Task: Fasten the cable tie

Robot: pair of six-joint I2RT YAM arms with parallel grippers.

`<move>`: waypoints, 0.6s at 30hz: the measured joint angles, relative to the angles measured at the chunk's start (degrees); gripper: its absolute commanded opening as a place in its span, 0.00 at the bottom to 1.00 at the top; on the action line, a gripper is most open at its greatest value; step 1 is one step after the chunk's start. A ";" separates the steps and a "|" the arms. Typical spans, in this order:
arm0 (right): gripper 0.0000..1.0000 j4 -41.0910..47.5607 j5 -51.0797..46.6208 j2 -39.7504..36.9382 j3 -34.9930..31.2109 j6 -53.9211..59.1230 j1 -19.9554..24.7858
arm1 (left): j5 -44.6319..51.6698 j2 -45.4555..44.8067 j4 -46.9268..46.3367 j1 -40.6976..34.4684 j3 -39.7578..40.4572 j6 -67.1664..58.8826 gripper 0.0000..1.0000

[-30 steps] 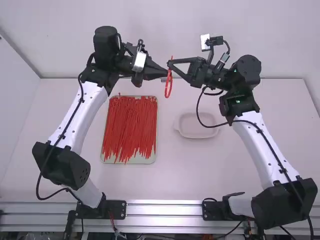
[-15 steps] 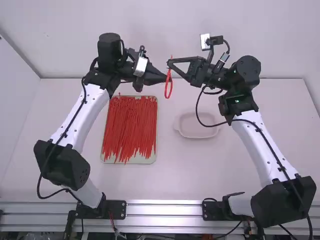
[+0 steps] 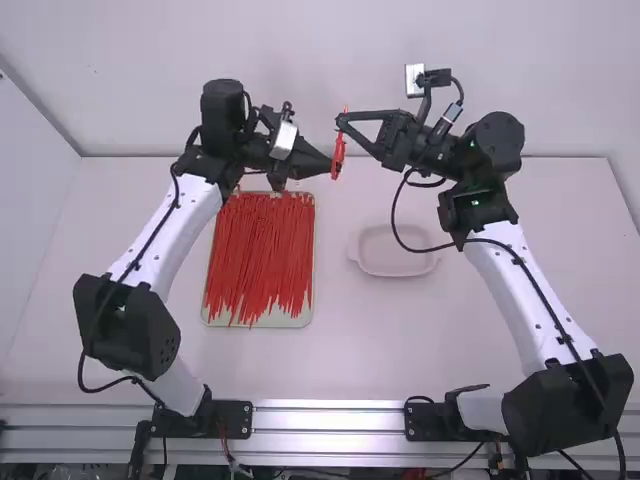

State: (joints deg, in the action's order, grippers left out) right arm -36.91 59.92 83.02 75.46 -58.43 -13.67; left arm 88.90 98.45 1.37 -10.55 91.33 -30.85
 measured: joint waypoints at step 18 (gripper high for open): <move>0.00 0.04 1.44 0.00 0.00 -1.25 0.92 | 0.04 0.00 30.75 -0.66 0.00 26.36 0.31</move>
State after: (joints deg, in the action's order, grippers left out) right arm -36.86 61.36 83.02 75.46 -59.68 -12.75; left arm 88.95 98.45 32.12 -11.20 91.33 -4.49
